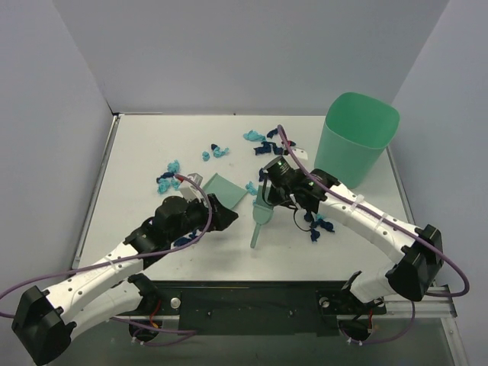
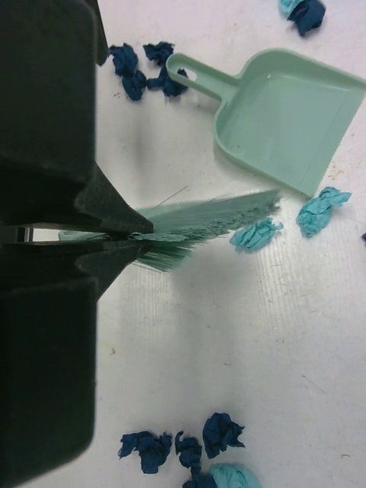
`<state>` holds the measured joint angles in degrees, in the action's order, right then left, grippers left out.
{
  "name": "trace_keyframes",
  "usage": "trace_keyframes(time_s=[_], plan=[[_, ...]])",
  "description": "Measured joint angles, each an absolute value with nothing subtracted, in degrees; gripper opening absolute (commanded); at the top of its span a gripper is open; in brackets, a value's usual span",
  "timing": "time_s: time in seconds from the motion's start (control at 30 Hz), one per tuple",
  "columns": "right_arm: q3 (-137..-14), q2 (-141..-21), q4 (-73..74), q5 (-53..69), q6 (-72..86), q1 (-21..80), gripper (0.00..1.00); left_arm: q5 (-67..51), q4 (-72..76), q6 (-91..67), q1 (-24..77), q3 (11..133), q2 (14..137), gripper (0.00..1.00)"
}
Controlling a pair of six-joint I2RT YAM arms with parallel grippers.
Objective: Sweep away the paper scraps from the table
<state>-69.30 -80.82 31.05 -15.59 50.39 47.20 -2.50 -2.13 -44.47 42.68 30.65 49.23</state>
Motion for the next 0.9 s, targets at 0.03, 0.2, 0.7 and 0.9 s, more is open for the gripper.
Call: trace_keyframes(time_s=[0.03, 0.2, 0.7, 0.9], plan=[[-70.52, -80.82, 31.99, -15.55, 50.65, 46.83, 0.0, -2.74, -0.93, -44.38, 42.68, 30.39, 49.56, 0.86], [-76.66, -80.82, 34.72, -15.44, 51.53, 45.6, 0.0, -4.27, 3.42, -42.3, 42.76, 29.47, 50.46, 0.86], [-87.81, -82.63, 39.68, -15.44, 54.52, 45.34, 0.0, 20.88, -3.2, -25.3, 64.9, 39.38, 58.04, 0.85], [-88.31, -83.48, 41.45, -15.59, 55.31, 45.34, 0.0, 35.94, -7.55, -20.25, 71.33, 46.92, 66.59, 0.82]])
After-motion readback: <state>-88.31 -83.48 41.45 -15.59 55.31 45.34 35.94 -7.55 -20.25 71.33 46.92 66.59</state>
